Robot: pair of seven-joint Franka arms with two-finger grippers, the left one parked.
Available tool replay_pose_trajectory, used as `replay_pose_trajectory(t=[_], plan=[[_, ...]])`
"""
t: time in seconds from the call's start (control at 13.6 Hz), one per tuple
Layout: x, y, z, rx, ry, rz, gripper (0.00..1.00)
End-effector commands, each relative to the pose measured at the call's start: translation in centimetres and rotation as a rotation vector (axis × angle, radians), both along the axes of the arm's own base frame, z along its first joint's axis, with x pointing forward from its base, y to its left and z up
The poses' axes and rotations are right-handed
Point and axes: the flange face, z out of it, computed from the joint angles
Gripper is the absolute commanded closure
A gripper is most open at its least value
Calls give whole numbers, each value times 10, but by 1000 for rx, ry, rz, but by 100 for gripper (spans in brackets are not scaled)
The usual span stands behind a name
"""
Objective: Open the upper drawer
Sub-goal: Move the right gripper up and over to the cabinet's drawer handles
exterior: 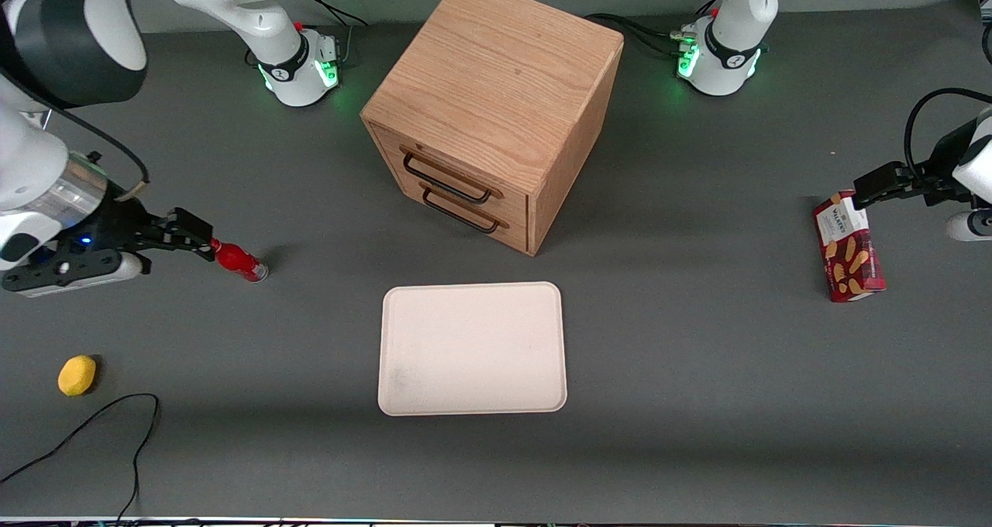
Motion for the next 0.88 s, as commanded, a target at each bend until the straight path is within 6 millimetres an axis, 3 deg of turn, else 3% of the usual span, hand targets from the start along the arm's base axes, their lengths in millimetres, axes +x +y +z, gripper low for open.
replay_pose_trajectory(t=[0.0, 0.44, 0.81], plan=[[-4, 52, 14, -44, -35, 109, 0], [-43, 159, 14, -66, -38, 298, 0], [-86, 241, -2, -26, 2, 437, 0]])
